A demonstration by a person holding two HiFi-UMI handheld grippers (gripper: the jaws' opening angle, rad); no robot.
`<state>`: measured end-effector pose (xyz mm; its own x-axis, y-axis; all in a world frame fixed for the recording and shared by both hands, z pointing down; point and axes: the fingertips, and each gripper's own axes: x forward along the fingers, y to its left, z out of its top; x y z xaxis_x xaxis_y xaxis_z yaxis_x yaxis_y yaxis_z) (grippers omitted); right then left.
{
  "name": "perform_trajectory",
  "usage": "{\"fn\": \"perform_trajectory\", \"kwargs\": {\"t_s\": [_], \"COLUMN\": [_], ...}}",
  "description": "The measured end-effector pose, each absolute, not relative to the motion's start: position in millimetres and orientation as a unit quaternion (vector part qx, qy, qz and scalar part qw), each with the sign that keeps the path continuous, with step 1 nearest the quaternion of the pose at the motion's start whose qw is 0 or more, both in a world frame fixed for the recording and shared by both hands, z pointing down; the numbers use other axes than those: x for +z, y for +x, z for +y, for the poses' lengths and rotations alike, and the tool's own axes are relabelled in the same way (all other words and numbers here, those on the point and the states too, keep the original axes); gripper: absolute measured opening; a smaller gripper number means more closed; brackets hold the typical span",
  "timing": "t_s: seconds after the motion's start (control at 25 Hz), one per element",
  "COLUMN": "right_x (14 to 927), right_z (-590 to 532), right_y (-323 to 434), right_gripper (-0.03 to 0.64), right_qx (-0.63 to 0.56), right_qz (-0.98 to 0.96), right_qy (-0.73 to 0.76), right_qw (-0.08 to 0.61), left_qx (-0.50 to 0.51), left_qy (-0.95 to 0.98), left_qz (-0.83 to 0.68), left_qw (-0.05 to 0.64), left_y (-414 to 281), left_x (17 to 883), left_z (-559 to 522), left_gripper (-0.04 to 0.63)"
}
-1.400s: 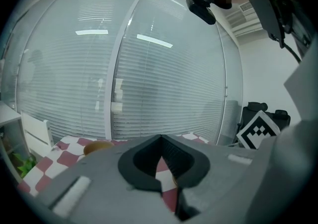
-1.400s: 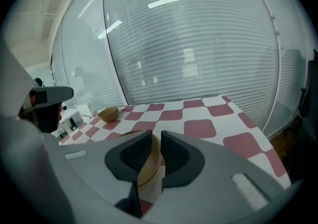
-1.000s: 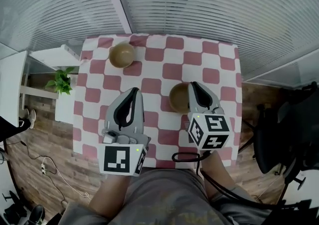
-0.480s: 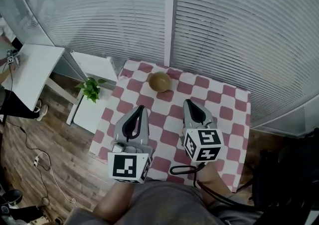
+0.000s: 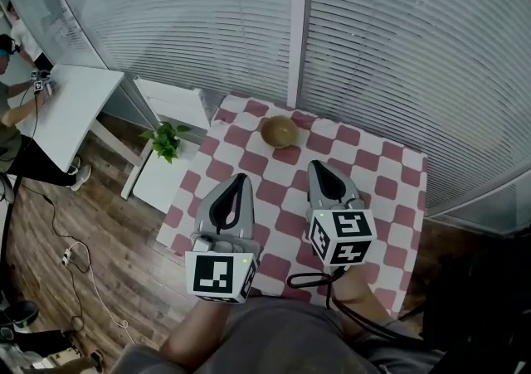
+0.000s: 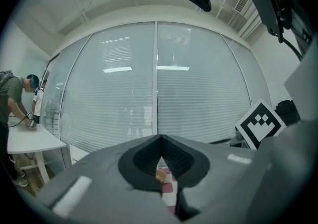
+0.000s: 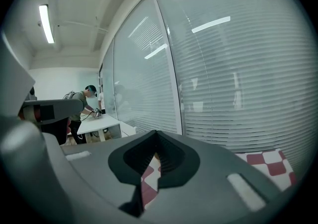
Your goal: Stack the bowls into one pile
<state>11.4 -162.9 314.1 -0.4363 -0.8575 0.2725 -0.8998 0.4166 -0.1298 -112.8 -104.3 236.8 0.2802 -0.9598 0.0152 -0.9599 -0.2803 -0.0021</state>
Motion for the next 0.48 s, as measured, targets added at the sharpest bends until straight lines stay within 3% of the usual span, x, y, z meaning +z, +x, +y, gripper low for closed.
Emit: {"fn": "perform_trajectory", "kwargs": {"t_s": [0.48], "right_x": [330.0], "right_z": [-221.5], "right_y": [0.2], "right_gripper": [0.028], "right_qx": [0.152], "right_qz": [-0.812], "right_qy": [0.554], "right_qw": [0.1], "left_qx": [0.025], "left_qy": [0.816], "left_qz": [-0.576], "left_qw": [0.029], "left_y": [-133.5], "left_x": [259.9], "left_z": [-161.3], "left_gripper": [0.0]}}
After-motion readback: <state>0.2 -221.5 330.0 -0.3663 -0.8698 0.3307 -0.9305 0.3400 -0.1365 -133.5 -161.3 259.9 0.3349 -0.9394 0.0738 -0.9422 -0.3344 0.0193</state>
